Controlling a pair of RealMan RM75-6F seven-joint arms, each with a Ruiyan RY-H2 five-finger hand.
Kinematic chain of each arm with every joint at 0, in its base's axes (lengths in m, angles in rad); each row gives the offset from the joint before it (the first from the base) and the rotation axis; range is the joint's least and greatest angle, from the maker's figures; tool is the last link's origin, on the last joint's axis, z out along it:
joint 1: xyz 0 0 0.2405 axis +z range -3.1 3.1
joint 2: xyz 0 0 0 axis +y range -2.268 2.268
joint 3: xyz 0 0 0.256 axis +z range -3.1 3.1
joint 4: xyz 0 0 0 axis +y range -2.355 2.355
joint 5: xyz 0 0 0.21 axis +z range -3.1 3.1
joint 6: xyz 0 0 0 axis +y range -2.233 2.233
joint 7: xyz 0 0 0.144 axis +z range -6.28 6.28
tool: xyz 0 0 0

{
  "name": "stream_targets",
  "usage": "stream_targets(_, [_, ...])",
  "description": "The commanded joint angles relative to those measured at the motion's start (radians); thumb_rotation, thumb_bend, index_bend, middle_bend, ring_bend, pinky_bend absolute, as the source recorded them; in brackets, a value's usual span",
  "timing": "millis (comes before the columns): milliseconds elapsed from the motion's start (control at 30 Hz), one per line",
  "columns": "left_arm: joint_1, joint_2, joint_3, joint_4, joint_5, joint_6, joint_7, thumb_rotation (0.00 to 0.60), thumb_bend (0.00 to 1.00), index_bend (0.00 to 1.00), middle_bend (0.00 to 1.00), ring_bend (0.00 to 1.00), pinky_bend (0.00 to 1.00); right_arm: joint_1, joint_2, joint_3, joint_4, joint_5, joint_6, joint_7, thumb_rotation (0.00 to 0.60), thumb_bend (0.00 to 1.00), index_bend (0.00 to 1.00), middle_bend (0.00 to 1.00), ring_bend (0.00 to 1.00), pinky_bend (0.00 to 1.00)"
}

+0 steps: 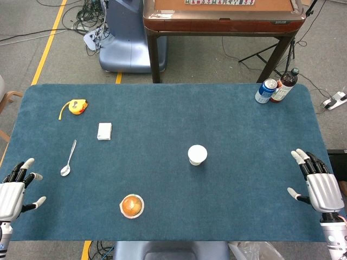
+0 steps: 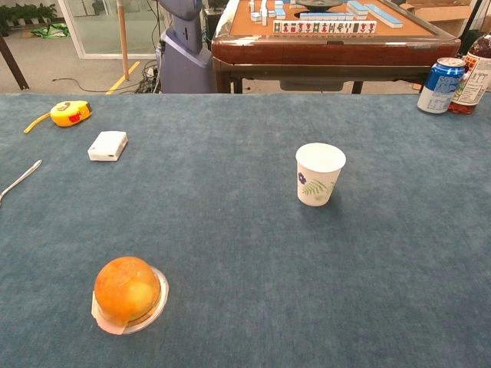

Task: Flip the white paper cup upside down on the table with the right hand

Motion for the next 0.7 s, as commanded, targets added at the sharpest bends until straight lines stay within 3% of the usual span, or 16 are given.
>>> stream_targets(33, [-0.005,-0.005,0.003,0.007,0.001,-0.012,0.001,0.600,0.10,0.41,0.09,0.08,0.28,-0.001,0.002,0.001,-0.002,0.000,0.003,0.002,0.600,0.00,0.08,0.10,0.06,0.18])
stream_targets(300, [-0.008,-0.009,0.006,0.015,-0.004,-0.022,-0.008,0.600,0.10,0.42,0.09,0.08,0.28,0.007,0.011,0.011,-0.012,-0.009,0.009,0.024,0.600,0.00,0.09,0.13,0.06,0.18])
stream_targets(700, [-0.016,-0.008,0.018,0.011,0.005,-0.044,-0.025,0.600,0.10,0.42,0.09,0.08,0.28,0.084,0.049,0.049,-0.094,-0.018,-0.061,-0.037,0.600,0.00,0.22,0.15,0.06,0.18])
